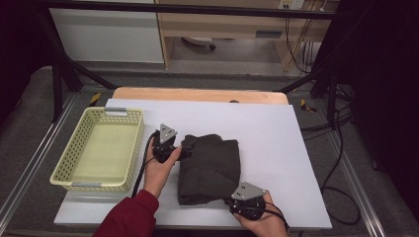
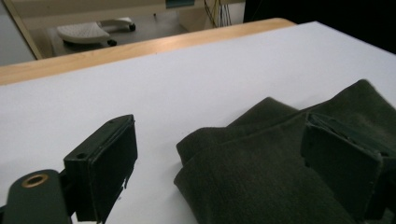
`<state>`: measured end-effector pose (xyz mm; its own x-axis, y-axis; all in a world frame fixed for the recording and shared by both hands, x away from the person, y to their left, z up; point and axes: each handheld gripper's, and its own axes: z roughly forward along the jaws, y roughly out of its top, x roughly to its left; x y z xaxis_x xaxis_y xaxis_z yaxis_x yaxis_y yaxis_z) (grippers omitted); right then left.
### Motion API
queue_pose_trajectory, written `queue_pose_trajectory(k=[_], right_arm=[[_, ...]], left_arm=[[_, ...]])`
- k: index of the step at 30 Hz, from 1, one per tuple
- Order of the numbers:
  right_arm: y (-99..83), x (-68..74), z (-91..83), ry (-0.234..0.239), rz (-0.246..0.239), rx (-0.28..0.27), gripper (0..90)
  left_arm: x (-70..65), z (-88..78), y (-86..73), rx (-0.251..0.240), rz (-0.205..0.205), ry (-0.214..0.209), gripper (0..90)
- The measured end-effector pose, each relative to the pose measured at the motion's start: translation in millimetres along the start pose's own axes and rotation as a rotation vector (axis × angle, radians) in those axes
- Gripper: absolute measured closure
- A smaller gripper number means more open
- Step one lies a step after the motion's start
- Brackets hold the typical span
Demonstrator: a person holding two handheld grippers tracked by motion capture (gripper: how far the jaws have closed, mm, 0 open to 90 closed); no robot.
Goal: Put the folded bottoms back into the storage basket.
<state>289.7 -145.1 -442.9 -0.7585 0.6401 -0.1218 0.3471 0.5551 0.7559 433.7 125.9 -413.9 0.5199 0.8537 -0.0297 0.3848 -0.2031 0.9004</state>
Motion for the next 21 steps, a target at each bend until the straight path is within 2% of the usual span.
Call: queue_pose_trajectory(k=[4, 5, 6, 10, 11, 17, 21], right_arm=[[0.3, 0.2, 0.5, -0.001, 0.004, 0.002, 61.4], [0.4, 0.5, 0.7, -0.001, 0.003, 0.002, 61.2], [0.5, 0.4, 0.9, -0.001, 0.002, 0.004, 61.1], [0.8, 0.5, 1.1, -0.003, 0.001, 0.002, 60.7], [0.5, 0.4, 1.5, -0.001, 0.002, 0.001, 60.5], [0.6, 0.3, 2.2, 0.001, 0.006, 0.002, 60.1], [1.4, 0.0, 4.2, 0.008, 0.007, 0.002, 59.9]], left_arm=[[-0.9, 4.1, -1.1, 0.024, 0.003, -0.006, 9.2], [-0.7, 6.2, -2.9, 0.05, 0.0, -0.007, 8.8], [-0.7, 6.2, -2.9, 0.05, 0.0, -0.007, 8.0], [1.7, 10.8, -8.7, 0.106, -0.009, 0.005, 9.2], [3.6, 16.1, -11.6, 0.133, -0.011, 0.002, 9.3], [7.8, 33.4, -14.2, 0.172, -0.022, 0.025, 13.2], [7.7, 43.0, -20.4, 0.207, -0.026, 0.012, 13.4]])
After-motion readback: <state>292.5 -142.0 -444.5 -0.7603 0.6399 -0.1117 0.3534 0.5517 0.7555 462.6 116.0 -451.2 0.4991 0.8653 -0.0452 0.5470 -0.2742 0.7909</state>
